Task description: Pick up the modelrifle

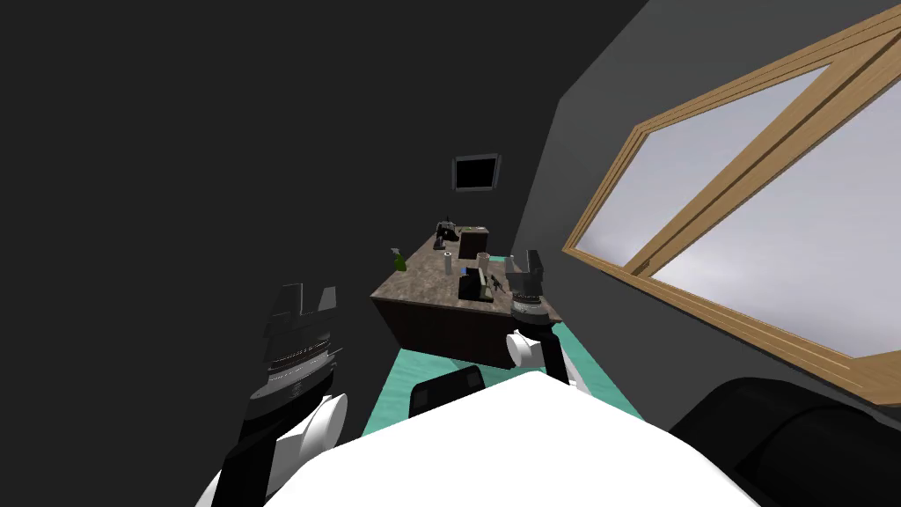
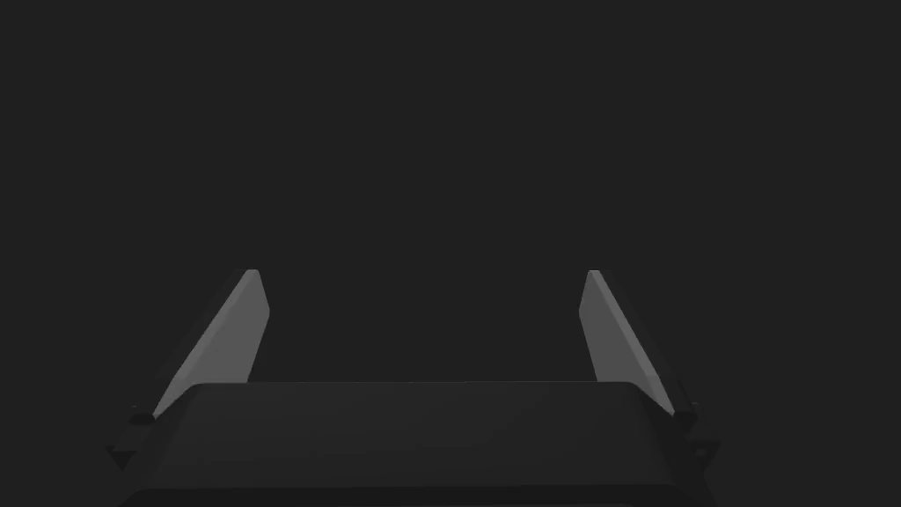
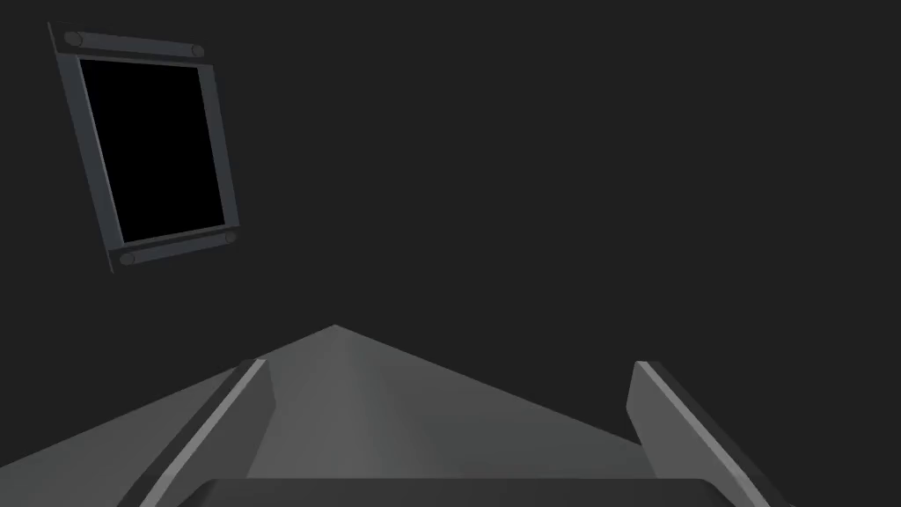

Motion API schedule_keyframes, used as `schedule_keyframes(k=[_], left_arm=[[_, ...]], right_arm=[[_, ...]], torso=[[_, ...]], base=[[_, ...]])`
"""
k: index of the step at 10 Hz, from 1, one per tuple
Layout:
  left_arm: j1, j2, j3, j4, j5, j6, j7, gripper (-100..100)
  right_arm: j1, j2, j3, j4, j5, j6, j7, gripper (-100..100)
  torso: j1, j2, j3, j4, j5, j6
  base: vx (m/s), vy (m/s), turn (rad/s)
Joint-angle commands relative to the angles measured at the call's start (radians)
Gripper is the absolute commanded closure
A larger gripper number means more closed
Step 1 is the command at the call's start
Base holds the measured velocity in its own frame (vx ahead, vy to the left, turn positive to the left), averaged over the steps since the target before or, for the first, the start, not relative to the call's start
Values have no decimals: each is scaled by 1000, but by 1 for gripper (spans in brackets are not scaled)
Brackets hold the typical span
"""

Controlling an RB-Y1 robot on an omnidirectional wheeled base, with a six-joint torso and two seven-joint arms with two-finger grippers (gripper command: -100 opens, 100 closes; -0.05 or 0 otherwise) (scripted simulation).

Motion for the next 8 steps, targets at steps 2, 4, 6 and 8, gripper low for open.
schedule_keyframes(k=[2, 4, 6, 8], left_arm=[[0, 0, 0, 0, 0, 0, 0, 0], [0, 0, 0, 0, 0, 0, 0, 0], [-1, 0, 0, 0, 0, 0, 0, 0], [0, 0, 0, 0, 0, 0, 0, 0]], right_arm=[[-10, -65, 10, 23, -16, -15, 37, -100], [-24, -127, 26, 60, -39, -37, 90, -100], [-33, -160, 36, 83, -54, -51, 125, -100], [-54, -224, 58, 142, -90, -83, 193, -100]], torso=[[-1, 2, 1, 0, 0, 0], [-3, 11, 6, 2, -1, 0], [-7, 16, 10, 4, -2, 0], [-6, 10, 6, 2, -1, 0]], base=[[-81, -27, 98], [-226, -71, 167], [-195, -90, 140], [-171, -63, 238]])
